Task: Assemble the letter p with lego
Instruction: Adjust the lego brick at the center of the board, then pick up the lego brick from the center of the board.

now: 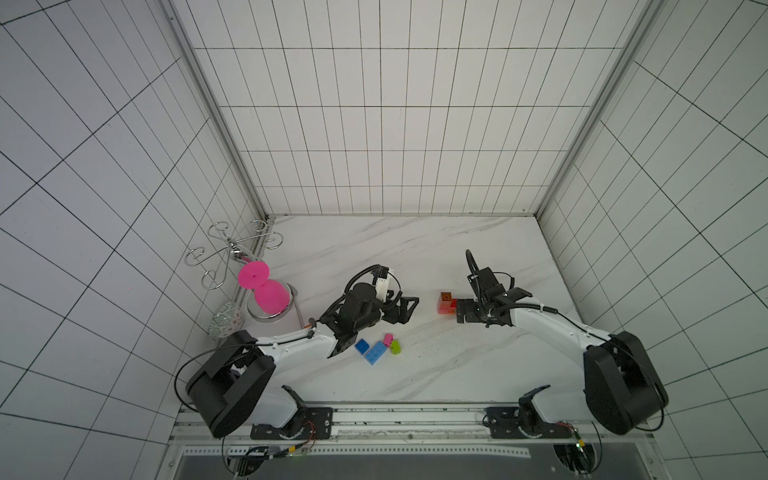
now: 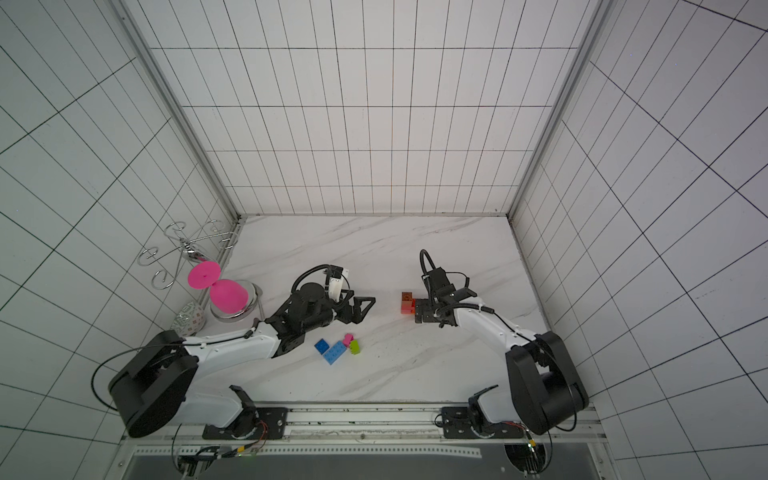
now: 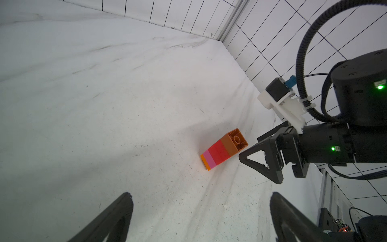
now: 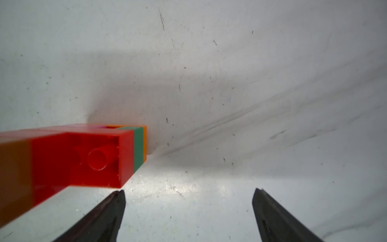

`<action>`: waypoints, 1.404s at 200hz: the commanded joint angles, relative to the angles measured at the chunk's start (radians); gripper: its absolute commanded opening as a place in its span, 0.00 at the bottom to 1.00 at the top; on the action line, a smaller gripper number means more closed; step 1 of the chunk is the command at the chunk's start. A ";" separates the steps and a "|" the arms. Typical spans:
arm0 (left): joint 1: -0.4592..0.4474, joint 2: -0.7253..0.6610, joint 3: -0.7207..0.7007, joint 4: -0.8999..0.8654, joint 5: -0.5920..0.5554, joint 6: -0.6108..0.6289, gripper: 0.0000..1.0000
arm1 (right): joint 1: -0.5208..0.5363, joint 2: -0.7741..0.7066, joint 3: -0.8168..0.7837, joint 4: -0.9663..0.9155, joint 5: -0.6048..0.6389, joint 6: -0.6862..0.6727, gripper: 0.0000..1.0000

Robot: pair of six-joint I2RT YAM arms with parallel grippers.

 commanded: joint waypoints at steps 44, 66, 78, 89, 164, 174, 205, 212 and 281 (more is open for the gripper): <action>0.023 0.002 -0.009 -0.008 -0.006 -0.011 0.97 | -0.013 -0.099 0.236 -0.287 -0.127 -0.005 0.98; 0.035 -0.011 -0.018 -0.010 -0.009 -0.015 0.97 | -0.015 -0.007 0.355 -0.351 -0.243 -0.008 0.99; 0.042 -0.012 -0.014 -0.023 -0.010 -0.017 0.97 | -0.017 0.039 0.422 -0.385 -0.291 -0.008 0.99; 0.049 -0.013 -0.012 -0.031 -0.008 -0.023 0.97 | -0.016 0.079 0.494 -0.437 -0.322 -0.020 0.99; 0.094 -0.022 -0.023 -0.038 0.016 -0.067 0.97 | -0.018 0.457 1.011 -0.803 -0.165 0.043 0.99; 0.099 -0.023 -0.025 -0.038 0.020 -0.071 0.97 | -0.018 0.502 1.052 -0.826 -0.182 0.051 0.99; 0.118 -0.021 -0.027 -0.037 0.036 -0.084 0.97 | -0.017 0.620 1.120 -0.854 -0.243 0.061 0.98; 0.123 -0.019 -0.027 -0.037 0.041 -0.088 0.97 | -0.016 0.644 1.125 -0.856 -0.256 0.062 0.99; 0.153 -0.014 -0.030 -0.033 0.076 -0.113 0.97 | 0.006 0.757 1.091 -0.863 -0.255 0.049 0.99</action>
